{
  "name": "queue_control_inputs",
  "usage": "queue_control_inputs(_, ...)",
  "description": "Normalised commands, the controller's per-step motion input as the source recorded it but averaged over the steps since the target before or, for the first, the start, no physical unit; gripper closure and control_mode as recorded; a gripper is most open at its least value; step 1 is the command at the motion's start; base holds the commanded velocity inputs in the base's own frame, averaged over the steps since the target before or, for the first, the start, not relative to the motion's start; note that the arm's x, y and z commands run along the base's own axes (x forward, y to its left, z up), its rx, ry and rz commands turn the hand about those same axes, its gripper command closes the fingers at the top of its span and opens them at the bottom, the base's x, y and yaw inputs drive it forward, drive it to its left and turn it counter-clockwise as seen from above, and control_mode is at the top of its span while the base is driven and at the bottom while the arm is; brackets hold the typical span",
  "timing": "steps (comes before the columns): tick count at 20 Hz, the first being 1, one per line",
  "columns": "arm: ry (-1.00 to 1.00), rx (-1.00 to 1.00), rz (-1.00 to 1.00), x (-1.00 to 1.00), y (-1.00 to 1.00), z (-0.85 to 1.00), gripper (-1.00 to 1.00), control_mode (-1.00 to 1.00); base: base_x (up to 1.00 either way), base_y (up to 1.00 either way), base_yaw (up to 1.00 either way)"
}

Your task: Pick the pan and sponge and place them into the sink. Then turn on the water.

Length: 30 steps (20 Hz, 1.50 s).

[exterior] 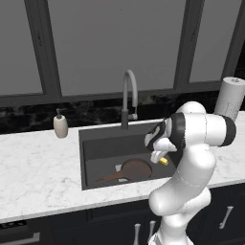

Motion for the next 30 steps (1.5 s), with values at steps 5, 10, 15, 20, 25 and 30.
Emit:
queue_control_inputs(5,0.00,0.00,0.00,0.18,0.12,-0.40,1.00,-1.00,0.00,0.00,0.00)
queue_control_inputs(10,0.00,0.00,0.00,0.21,0.02,-0.31,1.00,-1.00,0.00,0.00,0.00)
queue_control_inputs(15,0.00,0.00,0.00,0.21,0.01,-0.29,1.00,-1.00,0.00,0.00,0.00)
queue_control_inputs(20,0.00,0.00,0.00,0.23,0.02,-0.33,1.00,-1.00,0.00,0.00,0.00)
queue_control_inputs(25,0.01,0.00,0.00,0.15,0.00,-0.14,1.00,-1.00,0.00,0.00,0.00)
queue_control_inputs(30,0.01,0.00,0.00,0.00,0.00,0.00,1.00,-1.00,0.00,0.00,0.00)
